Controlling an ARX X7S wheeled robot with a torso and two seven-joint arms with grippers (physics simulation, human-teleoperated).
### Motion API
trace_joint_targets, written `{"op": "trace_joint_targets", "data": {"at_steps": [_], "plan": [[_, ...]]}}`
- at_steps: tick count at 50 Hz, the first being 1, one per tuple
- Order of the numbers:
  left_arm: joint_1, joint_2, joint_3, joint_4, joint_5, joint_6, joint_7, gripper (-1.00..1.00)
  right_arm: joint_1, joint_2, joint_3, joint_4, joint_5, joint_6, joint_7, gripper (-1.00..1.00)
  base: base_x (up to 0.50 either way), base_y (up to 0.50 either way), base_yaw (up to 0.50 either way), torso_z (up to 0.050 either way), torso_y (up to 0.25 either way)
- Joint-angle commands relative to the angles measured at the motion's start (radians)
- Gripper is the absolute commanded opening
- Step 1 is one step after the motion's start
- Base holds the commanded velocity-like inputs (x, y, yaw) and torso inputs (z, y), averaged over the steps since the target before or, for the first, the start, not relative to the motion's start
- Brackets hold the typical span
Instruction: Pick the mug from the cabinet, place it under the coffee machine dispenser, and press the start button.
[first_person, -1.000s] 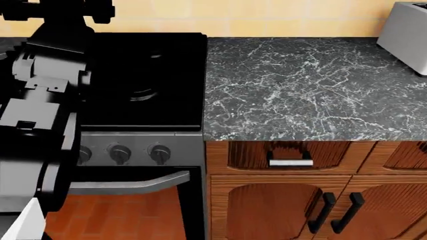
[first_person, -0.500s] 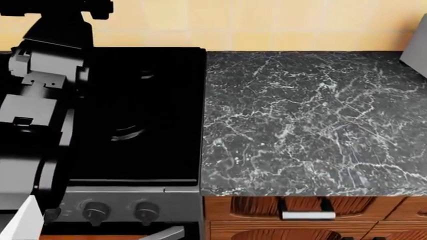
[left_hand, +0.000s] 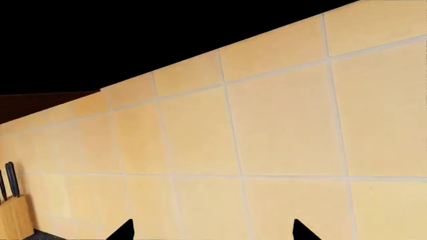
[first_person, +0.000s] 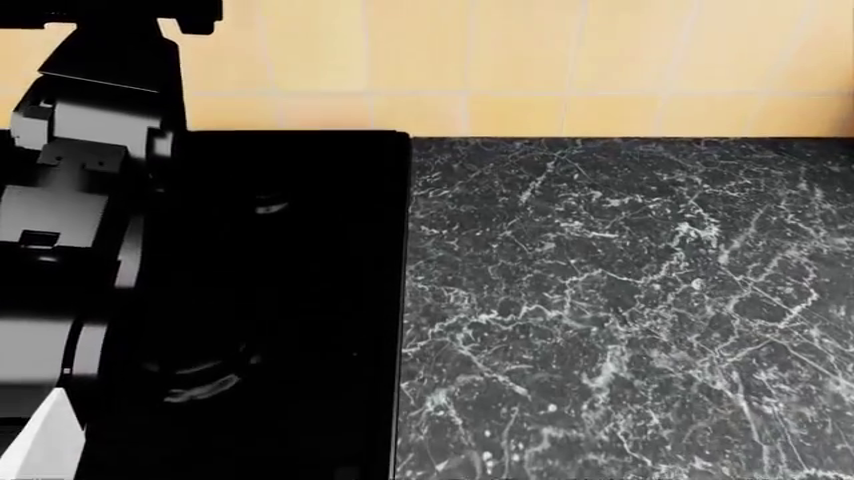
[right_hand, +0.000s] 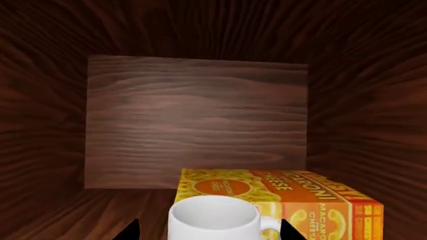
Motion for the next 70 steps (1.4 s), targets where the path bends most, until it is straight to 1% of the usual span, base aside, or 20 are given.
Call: {"op": "trace_joint_targets", "data": {"at_steps": [1, 7, 14, 20, 24, 25, 29, 36, 41, 45, 54, 70], "plan": [[-0.008, -0.003, -0.010, 0.000, -0.001, -0.002, 0.004, 1.00, -0.010, -0.006, -0.038, 0.017, -0.032, 0.029, 0.007, 1.00, 0.00, 0.00, 0.00, 0.000, 0.000], [-0.007, -0.004, -0.016, 0.000, 0.000, 0.001, 0.010, 1.00, -0.026, -0.004, -0.043, 0.022, -0.038, 0.021, 0.009, 1.00, 0.00, 0.00, 0.00, 0.000, 0.000], [-0.008, -0.002, -0.016, 0.000, 0.002, 0.003, 0.010, 1.00, -0.053, 0.001, 0.002, -0.007, 0.002, 0.008, -0.005, 1.00, 0.00, 0.00, 0.00, 0.000, 0.000], [-0.010, 0.001, -0.015, 0.000, 0.003, 0.004, 0.011, 1.00, -0.109, 0.010, 0.017, -0.001, 0.012, -0.057, -0.019, 1.00, 0.00, 0.00, 0.00, 0.000, 0.000], [-0.008, 0.001, -0.015, 0.000, 0.003, 0.007, 0.013, 1.00, -0.126, 0.009, -0.007, 0.038, -0.015, -0.108, -0.021, 1.00, 0.00, 0.00, 0.00, 0.000, 0.000], [-0.008, 0.000, -0.016, 0.000, 0.002, 0.008, 0.013, 1.00, -0.133, 0.011, -0.030, 0.034, -0.036, -0.111, -0.012, -1.00, 0.00, 0.00, 0.00, 0.000, 0.000], [-0.009, -0.001, -0.018, 0.000, 0.001, 0.009, 0.017, 1.00, -0.143, 0.017, -0.077, 0.013, -0.089, -0.120, 0.032, -1.00, 0.00, 0.00, 0.00, 0.000, 0.000], [-0.016, 0.001, -0.022, 0.000, 0.001, 0.017, 0.026, 1.00, -0.143, 0.021, -0.107, -0.042, -0.111, -0.099, 0.036, -1.00, 0.00, 0.00, 0.00, 0.000, 0.000], [-0.014, 0.000, -0.021, 0.000, 0.003, 0.020, 0.023, 1.00, -0.171, 0.064, -0.065, -0.290, -0.090, -0.116, 0.075, -1.00, 0.00, 0.00, 0.00, 0.000, 0.000], [-0.014, 0.001, -0.020, 0.000, 0.003, 0.020, 0.022, 1.00, -0.182, 0.086, -0.042, -0.393, -0.079, -0.157, 0.081, -1.00, 0.00, 0.00, 0.00, 0.000, 0.000], [-0.017, 0.004, -0.018, 0.000, 0.004, 0.018, 0.021, 1.00, -0.212, 0.101, -0.010, -0.446, -0.042, -0.142, 0.067, -1.00, 0.00, 0.00, 0.00, 0.000, 0.000], [-0.012, 0.008, -0.020, 0.000, 0.001, 0.018, 0.024, 1.00, -0.240, 0.110, -0.006, -0.478, -0.033, -0.147, 0.063, -1.00, -0.50, 0.00, 0.00, 0.000, 0.000]]}}
